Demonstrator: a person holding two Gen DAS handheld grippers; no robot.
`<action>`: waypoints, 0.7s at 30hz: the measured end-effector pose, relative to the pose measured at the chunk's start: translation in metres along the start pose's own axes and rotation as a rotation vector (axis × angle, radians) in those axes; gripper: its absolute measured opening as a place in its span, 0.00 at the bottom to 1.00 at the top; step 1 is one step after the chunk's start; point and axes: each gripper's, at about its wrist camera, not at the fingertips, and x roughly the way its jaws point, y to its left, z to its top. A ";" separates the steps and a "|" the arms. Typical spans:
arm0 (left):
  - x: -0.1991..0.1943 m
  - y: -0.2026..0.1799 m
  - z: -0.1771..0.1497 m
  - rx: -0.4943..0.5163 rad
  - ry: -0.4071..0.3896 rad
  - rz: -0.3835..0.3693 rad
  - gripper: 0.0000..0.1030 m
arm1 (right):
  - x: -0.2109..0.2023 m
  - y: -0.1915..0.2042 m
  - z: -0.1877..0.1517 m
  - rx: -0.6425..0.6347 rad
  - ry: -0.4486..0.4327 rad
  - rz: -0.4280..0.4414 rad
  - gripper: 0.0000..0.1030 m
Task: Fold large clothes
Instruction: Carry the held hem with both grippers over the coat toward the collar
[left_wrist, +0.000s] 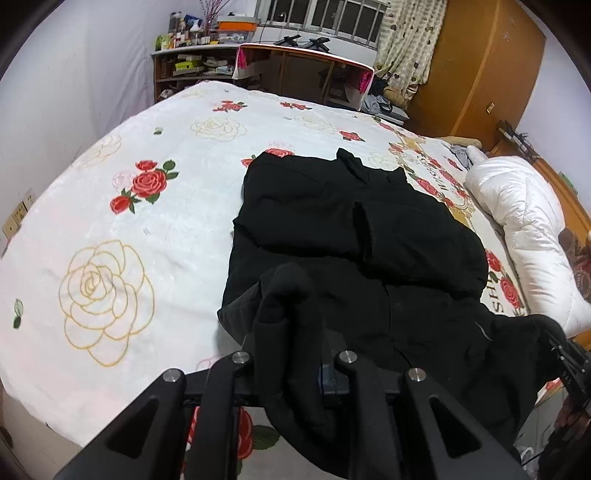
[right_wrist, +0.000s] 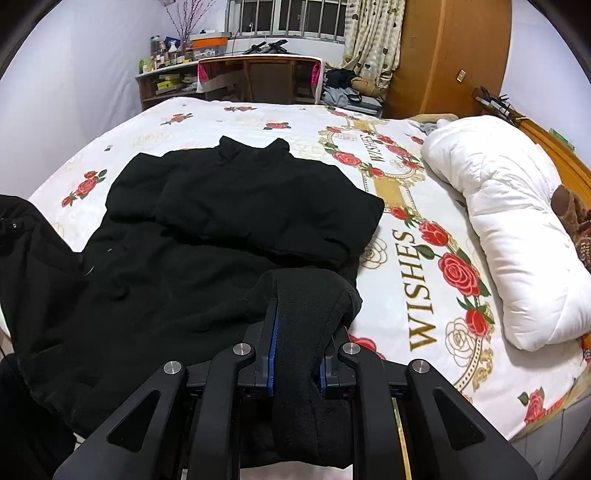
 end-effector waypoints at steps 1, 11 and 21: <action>0.001 0.001 -0.001 0.000 0.003 -0.006 0.15 | 0.000 0.001 0.000 0.001 0.003 -0.001 0.15; 0.017 -0.002 -0.002 0.100 0.034 -0.097 0.16 | 0.005 0.011 -0.012 0.047 0.028 -0.061 0.16; 0.021 0.018 0.016 0.037 0.035 -0.162 0.16 | 0.001 0.031 0.023 0.055 0.009 -0.091 0.16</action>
